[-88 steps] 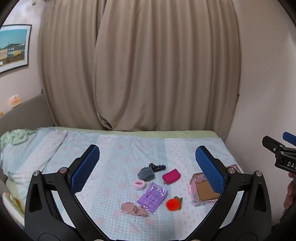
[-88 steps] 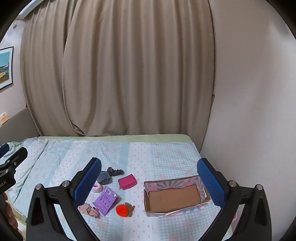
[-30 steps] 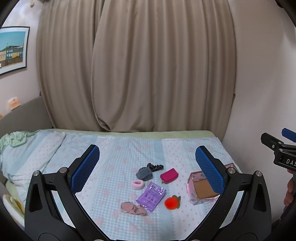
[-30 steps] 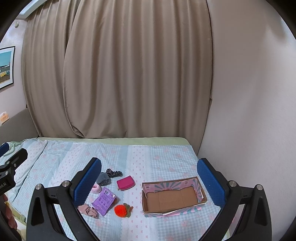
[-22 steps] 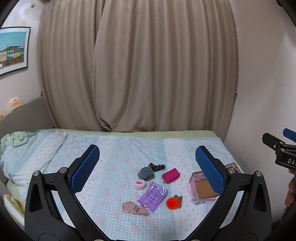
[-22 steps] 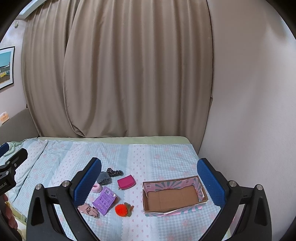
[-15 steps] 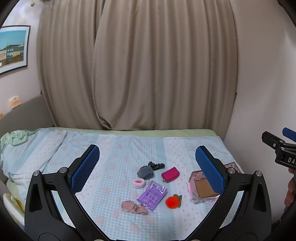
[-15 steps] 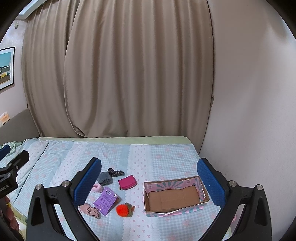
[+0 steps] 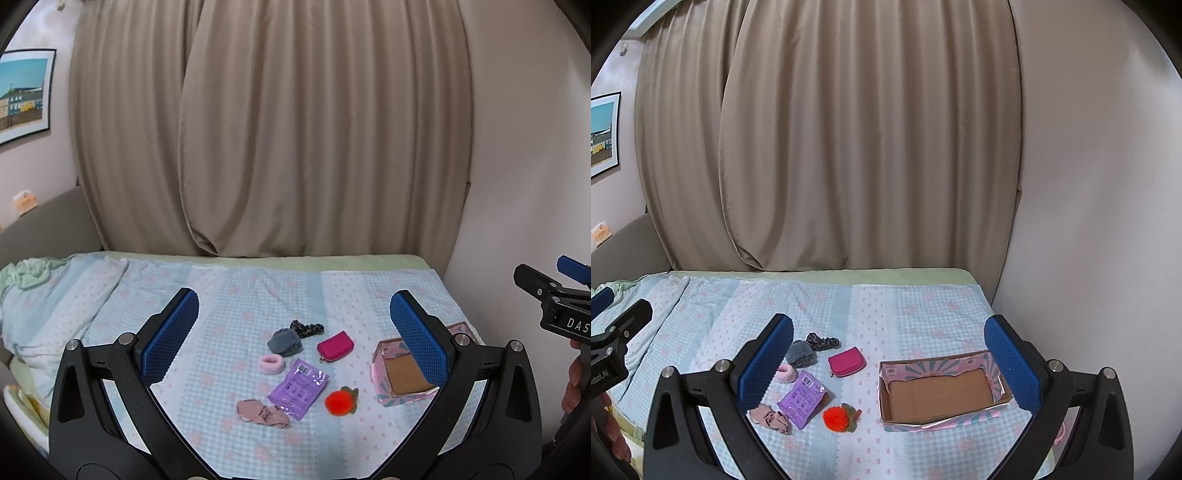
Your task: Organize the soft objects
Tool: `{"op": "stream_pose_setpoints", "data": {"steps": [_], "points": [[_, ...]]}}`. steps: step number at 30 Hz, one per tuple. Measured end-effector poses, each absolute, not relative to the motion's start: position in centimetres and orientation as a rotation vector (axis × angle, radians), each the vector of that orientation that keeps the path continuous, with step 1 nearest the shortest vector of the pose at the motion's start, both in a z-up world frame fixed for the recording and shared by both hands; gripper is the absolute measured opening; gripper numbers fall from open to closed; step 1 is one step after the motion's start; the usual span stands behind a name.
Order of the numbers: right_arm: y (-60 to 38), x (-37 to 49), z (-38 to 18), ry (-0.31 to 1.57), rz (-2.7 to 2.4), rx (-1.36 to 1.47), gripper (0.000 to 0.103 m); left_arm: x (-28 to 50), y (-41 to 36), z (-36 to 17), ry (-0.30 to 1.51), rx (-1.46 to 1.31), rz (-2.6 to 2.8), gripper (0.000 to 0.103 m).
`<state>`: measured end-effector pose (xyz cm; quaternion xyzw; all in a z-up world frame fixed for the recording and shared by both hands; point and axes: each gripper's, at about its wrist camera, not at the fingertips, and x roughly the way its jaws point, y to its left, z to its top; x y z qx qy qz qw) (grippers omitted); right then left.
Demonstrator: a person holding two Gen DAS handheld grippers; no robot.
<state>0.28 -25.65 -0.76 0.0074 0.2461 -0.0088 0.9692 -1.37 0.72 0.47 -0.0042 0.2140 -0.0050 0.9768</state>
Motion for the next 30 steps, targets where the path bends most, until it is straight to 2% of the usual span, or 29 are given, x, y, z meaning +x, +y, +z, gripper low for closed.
{"op": "stream_pose_setpoints", "data": {"steps": [9,14,21,30], "points": [[-26.4,1.2,-1.0,0.521,0.0,0.009,0.103,0.5,0.4,0.0,0.444,-0.024,0.018,0.103],[-25.8,2.6,-3.2,0.536,0.059,-0.036,0.103,2.5,0.6,-3.1,0.483,0.023,0.017,0.103],[-23.4,4.1,-9.7,0.597,0.09,-0.011,0.103,7.7,2.7,-12.6,0.663,0.088,-0.157,0.103],[-18.2,7.3,-22.2,0.717,0.019,-0.037,0.103,15.8,4.5,-27.0,0.857,0.186,-0.38,0.102]]}}
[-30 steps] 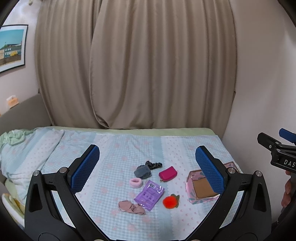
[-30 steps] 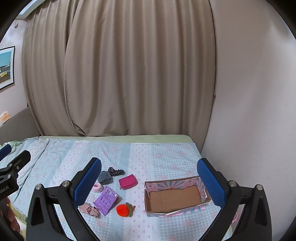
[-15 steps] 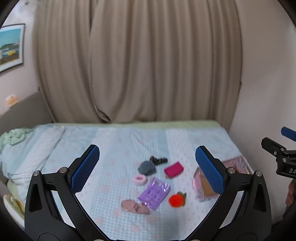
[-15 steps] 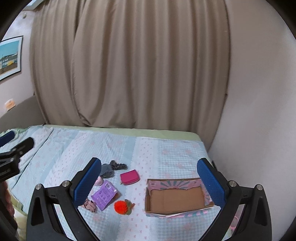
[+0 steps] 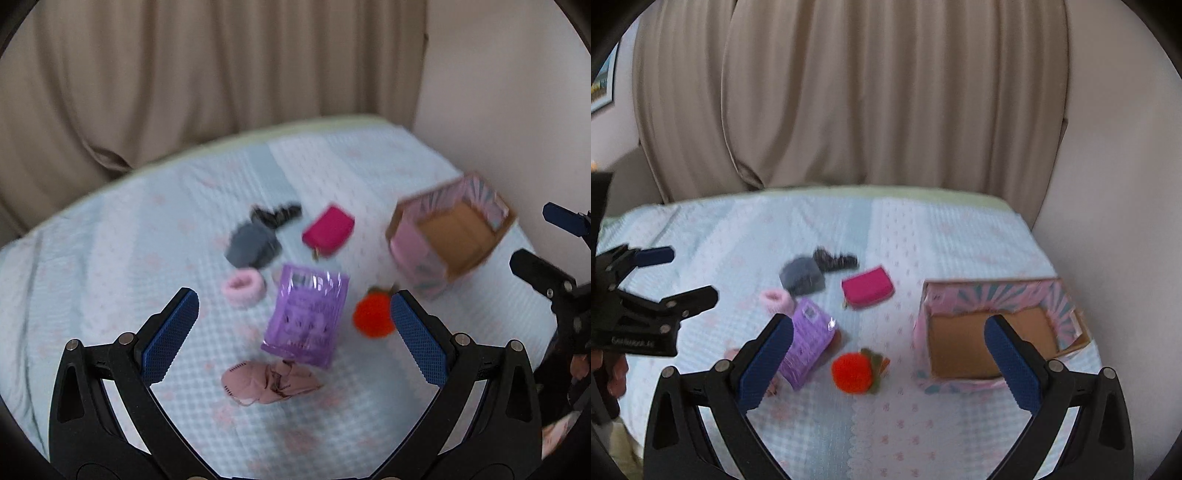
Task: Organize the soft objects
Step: 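Grasp the purple bag with the left tool while the right tool grasps the orange pompom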
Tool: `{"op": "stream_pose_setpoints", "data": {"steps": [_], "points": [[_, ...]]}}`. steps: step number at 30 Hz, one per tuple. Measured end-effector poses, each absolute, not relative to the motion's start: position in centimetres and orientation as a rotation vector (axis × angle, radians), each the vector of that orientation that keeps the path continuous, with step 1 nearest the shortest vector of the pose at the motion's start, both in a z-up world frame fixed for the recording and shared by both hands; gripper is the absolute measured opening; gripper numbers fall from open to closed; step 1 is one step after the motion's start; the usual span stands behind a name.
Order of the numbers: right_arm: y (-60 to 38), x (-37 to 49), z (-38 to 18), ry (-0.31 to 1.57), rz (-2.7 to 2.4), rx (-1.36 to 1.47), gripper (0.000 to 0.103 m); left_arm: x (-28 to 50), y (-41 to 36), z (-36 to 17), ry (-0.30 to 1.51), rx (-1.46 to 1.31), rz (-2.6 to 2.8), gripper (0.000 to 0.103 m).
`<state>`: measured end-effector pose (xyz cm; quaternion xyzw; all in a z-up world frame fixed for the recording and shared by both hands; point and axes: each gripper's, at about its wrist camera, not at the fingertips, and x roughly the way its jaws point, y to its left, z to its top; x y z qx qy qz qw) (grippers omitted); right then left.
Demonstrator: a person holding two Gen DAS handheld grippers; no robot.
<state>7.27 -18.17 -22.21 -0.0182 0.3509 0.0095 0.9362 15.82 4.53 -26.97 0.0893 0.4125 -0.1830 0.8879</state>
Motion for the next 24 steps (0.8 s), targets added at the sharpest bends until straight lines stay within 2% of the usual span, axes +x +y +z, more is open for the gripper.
{"op": "stream_pose_setpoints", "data": {"steps": [7,11,19,24], "points": [[-15.5,10.0,-31.9,0.788,0.022,-0.068,0.103,21.6,4.6,-37.9,0.985,0.2,-0.495,0.102],[-14.5,11.7,-36.7,0.819,0.028,-0.092,0.1,23.3,3.8,-42.1,1.032,0.221,-0.542,0.102],[-14.1,14.3,-43.6,0.874,0.015,-0.105,0.094,23.7,2.0,-47.6,1.091,0.294,-0.588,0.101],[-13.8,15.2,-45.8,0.893,0.033,-0.115,0.087,24.0,1.5,-49.8,1.13,0.306,-0.583,0.093]]}}
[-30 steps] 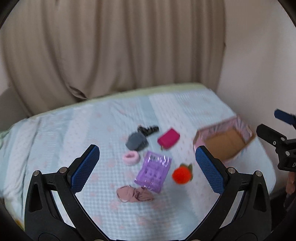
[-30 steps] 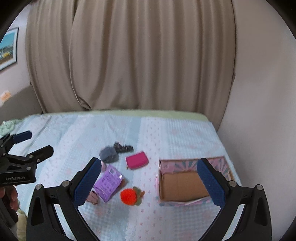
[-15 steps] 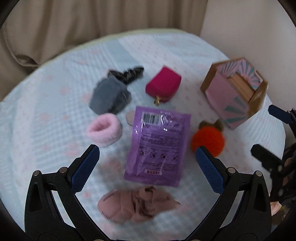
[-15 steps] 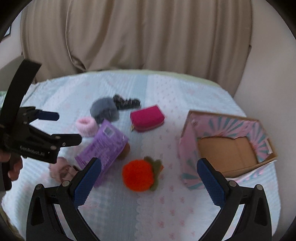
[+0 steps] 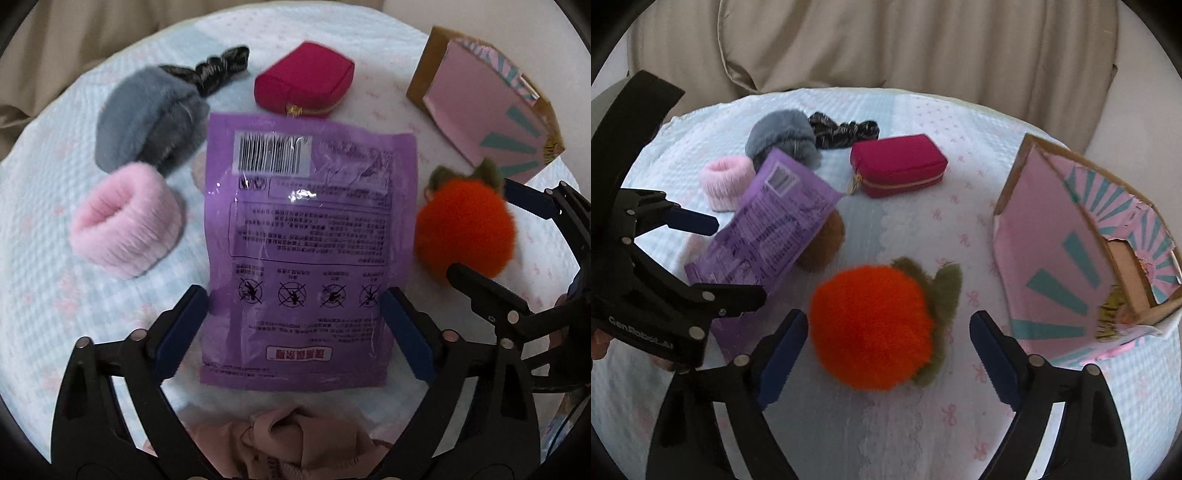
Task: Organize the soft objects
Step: 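Grasp the purple bag with the left tool while the right tool grasps the orange pompom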
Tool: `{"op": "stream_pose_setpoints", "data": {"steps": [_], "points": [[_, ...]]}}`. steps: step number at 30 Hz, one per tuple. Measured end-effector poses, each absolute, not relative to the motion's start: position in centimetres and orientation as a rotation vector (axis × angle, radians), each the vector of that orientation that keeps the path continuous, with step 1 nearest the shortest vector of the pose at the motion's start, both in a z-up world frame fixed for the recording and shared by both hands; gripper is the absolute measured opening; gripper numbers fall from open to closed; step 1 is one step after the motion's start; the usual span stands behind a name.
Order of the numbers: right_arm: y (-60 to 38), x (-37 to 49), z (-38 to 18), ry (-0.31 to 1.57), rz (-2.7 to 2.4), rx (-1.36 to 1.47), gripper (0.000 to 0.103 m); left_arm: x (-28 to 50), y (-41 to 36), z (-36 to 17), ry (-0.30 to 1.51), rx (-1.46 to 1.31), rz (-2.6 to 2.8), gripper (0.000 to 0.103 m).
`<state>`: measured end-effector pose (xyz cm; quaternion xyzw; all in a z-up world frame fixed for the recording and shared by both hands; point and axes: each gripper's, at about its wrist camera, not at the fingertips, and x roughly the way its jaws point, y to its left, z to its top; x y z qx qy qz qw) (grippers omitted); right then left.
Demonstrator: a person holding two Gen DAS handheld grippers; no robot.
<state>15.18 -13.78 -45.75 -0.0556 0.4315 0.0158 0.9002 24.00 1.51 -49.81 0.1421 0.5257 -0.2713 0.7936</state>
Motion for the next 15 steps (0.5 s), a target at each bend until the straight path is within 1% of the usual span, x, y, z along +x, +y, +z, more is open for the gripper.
{"op": "stream_pose_setpoints", "data": {"steps": [2,3,4,6,7,8,9,10,11,13,15], "points": [[-13.6,15.5,-46.3,0.892,0.036,-0.121,0.086,24.3,1.3,-50.3,1.135,0.298,-0.583,0.091],[-13.6,15.7,-46.6,0.89,0.042,-0.124,0.082,24.4,1.2,-50.4,1.137,0.296,-0.586,0.088],[-13.6,15.8,-46.8,0.889,0.049,-0.123,0.078,24.5,1.1,-50.6,1.139,0.293,-0.593,0.086],[-13.5,16.3,-47.3,0.9,0.059,-0.126,0.067,24.7,0.6,-50.8,1.136,0.301,-0.609,0.074],[-13.6,16.7,-47.7,0.914,0.069,-0.128,0.064,24.7,0.3,-50.8,1.126,0.313,-0.615,0.072],[-13.6,16.8,-47.9,0.917,0.077,-0.126,0.057,24.6,-0.1,-50.8,1.118,0.326,-0.617,0.071],[-13.6,17.0,-48.2,0.921,0.089,-0.124,0.053,24.7,-0.4,-50.8,1.113,0.334,-0.62,0.066],[-13.6,17.2,-48.4,0.927,0.099,-0.121,0.051,24.7,-0.7,-50.8,1.112,0.338,-0.623,0.066],[-13.6,17.3,-48.4,0.929,0.104,-0.119,0.047,24.8,-0.8,-50.8,1.11,0.338,-0.622,0.065],[-13.6,17.5,-48.6,0.932,0.114,-0.112,0.044,24.9,-0.8,-50.6,1.111,0.332,-0.62,0.062],[-13.6,17.6,-48.5,0.925,0.111,-0.109,0.042,24.8,-0.6,-50.4,1.111,0.321,-0.62,0.056]]}}
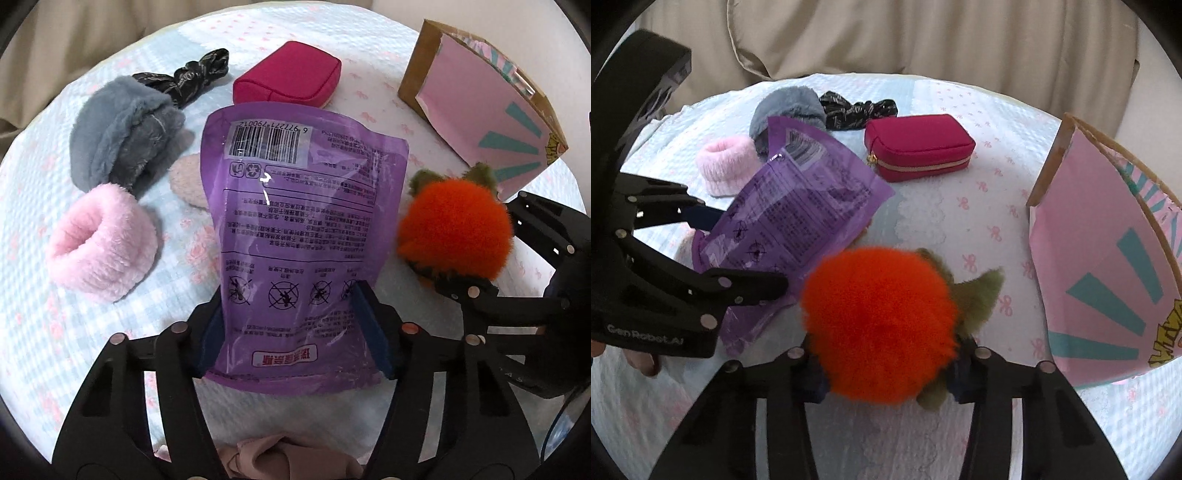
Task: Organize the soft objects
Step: 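Grasp the purple bag with the left tool while the right tool grasps the orange pompom, then carry the purple bag and orange pompom over the cardboard box with both tools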
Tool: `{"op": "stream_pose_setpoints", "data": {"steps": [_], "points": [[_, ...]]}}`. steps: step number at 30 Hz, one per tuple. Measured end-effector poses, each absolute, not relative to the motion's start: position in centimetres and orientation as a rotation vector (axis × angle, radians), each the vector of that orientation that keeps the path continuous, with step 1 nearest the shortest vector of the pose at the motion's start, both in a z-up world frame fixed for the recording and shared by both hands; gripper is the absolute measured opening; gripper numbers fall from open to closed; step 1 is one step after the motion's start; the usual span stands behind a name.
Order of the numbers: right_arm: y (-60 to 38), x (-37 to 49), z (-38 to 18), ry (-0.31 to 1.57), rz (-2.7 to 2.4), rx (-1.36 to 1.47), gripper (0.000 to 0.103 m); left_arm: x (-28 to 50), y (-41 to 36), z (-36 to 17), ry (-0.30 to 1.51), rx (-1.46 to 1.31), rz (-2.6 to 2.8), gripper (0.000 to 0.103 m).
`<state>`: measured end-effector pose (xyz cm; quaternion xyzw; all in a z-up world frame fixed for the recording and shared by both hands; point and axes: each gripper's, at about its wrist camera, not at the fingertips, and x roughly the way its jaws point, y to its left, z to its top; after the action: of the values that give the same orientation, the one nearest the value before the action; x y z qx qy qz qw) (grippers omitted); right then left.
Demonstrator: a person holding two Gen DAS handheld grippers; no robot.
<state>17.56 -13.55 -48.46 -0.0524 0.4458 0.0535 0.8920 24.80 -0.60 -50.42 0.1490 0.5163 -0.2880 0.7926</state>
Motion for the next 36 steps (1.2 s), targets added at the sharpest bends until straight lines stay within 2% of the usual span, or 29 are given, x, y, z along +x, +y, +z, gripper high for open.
{"op": "stream_pose_setpoints", "data": {"steps": [3,6,14,20,29,36], "points": [[-13.6,17.3,-48.1,0.911,0.11,-0.097,0.04,24.4,-0.3,-50.0,1.108,0.303,-0.633,0.04],[-13.4,17.2,-47.9,0.906,0.108,-0.102,0.04,23.7,0.0,-49.3,1.099,0.3,-0.636,0.034],[-13.2,16.6,-46.7,0.888,0.101,-0.106,0.04,22.6,1.5,-47.1,1.093,0.227,-0.615,0.032],[-13.6,15.5,-43.1,0.861,0.084,-0.099,0.039,21.3,1.7,-42.8,1.066,0.189,-0.598,0.032],[-15.4,13.5,-31.5,0.803,0.05,-0.06,0.04,19.2,2.4,-31.9,1.006,0.125,-0.513,0.032],[-18.9,12.1,-23.7,0.769,0.047,-0.021,0.04,18.0,-0.2,-23.6,0.954,0.018,-0.421,0.032]]}}
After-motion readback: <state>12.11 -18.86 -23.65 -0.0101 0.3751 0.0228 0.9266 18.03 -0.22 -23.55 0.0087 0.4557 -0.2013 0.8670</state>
